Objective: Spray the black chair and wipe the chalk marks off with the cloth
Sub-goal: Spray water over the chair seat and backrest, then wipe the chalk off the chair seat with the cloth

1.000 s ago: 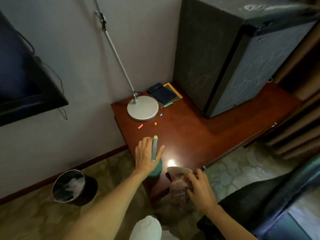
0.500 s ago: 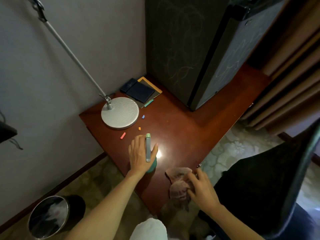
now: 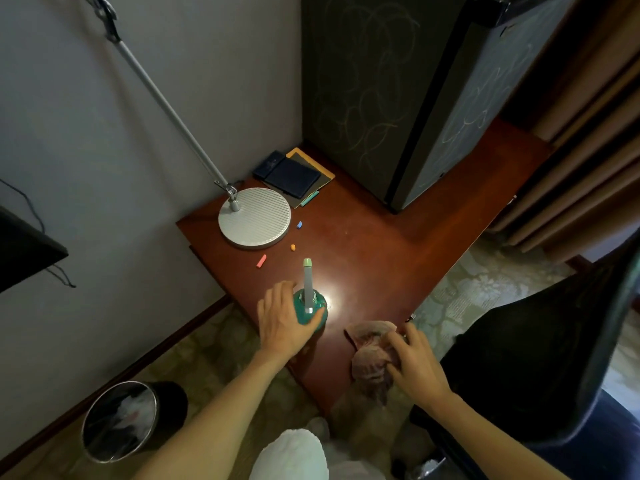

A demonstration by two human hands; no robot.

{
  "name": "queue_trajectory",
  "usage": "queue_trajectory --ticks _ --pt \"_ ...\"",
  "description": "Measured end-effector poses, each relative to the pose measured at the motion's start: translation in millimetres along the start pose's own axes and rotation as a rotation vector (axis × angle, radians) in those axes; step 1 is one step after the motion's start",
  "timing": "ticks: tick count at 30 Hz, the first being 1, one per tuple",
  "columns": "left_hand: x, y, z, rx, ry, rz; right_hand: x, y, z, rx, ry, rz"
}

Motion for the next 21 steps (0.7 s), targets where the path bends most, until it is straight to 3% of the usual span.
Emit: queue_trajectory --ticks 8,15,17,21 --pt "-8.8 1.7 -106.1 -0.043 0.119 -0.053 -7.3 -7.4 -51.5 0.005 -0.03 0.068" --pt "-94.7 -67.4 -210.3 0.437 -0.2 -0.008 -27.7 -3.9 -136.1 0.038 -0.01 0.074" --pt "-123.6 -81.3 -230.9 0.482 -0.23 0.009 -36.9 3.1 -165.5 0.037 -0.002 0.102" --pt "-194.9 -94.1 -277.8 0.386 -0.358 -0.063 -71.5 21.4 -232.9 -0.045 0.015 0.162"
Point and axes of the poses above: each hand's wrist, its own z-axis towards the middle knuckle, its own y-axis out of the back of the hand, x = y × z, the point moved 8 cm from there along z, towards the middle knuckle, and after that the axes turned 1 degree about -x, right-handed, at the moved point
